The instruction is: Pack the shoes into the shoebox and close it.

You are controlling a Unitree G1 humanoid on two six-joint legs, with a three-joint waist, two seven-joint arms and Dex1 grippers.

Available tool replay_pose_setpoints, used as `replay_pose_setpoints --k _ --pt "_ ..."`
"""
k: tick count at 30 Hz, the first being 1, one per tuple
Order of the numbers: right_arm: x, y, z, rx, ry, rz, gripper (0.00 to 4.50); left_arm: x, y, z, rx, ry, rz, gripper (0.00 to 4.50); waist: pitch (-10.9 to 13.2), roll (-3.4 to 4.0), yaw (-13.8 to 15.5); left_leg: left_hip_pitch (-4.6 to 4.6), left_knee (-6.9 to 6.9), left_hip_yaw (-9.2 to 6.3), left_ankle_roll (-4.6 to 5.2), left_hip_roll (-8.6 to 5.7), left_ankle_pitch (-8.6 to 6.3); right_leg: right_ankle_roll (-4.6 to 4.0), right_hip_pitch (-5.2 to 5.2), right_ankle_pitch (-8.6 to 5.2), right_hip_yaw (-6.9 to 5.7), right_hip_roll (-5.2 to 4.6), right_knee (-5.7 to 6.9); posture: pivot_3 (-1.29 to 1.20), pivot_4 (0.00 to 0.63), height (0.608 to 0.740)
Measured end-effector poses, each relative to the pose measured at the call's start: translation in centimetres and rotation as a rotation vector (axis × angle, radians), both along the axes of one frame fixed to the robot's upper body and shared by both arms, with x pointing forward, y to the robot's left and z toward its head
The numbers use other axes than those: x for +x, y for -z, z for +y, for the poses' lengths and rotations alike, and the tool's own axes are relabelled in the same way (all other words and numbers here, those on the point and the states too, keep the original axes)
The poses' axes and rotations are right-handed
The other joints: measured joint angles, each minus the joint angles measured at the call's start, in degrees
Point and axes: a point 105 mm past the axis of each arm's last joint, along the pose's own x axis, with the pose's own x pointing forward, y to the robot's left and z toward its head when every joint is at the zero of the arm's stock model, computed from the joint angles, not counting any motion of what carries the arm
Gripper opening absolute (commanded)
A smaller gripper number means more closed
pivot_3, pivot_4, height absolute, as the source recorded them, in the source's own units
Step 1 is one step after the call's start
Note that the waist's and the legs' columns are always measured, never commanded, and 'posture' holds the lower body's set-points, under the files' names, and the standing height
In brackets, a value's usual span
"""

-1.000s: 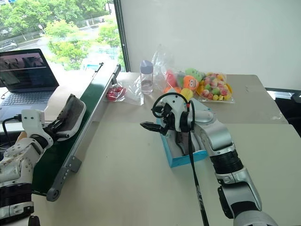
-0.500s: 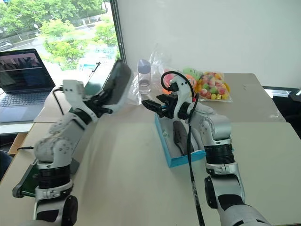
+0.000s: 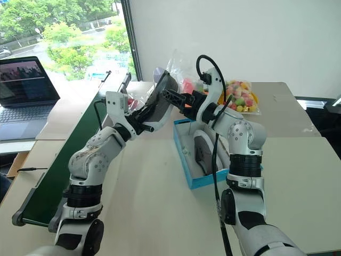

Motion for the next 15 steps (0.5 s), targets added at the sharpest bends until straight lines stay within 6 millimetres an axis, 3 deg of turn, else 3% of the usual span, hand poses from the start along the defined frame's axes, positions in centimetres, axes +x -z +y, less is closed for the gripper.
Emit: replay_pose_setpoints --k 6,10,13,15 --pt "0.3 0.3 -0.3 0.022 0.012 0.028 4.50 0.3 -2.1 0.2 -0.018 -0.013 -0.059 0.04 0.00 0.00 -0.03 0.00 0.00 0.00 0.00 0.00 0.00 0.01 0.00 -0.01 0.01 0.01 0.00 0.00 0.150 0.740" --pt "0.5 0.6 -0.3 0.029 0.012 0.046 4.50 0.3 -2.2 -0.1 -0.042 -0.016 -0.054 0.04 0.00 0.00 -0.03 0.00 0.00 0.00 0.01 0.00 0.00 0.01 0.00 -0.01 0.01 0.00 0.00 0.00 0.150 0.740" --pt "0.5 0.5 -0.1 0.037 0.005 0.049 3.84 0.1 -2.1 -0.8 -0.040 0.004 -0.053 0.00 0.00 0.00 -0.03 -0.01 0.00 0.00 0.01 -0.01 0.00 0.02 0.00 -0.01 0.03 0.01 0.00 0.00 0.150 0.740" --pt "0.6 0.0 0.0 0.041 0.002 0.039 3.10 -0.1 -2.1 -1.0 -0.039 0.011 -0.053 0.00 0.00 0.00 -0.03 -0.01 0.00 0.00 0.02 -0.01 0.00 0.02 0.00 -0.01 0.04 0.01 0.00 0.00 0.150 0.740"
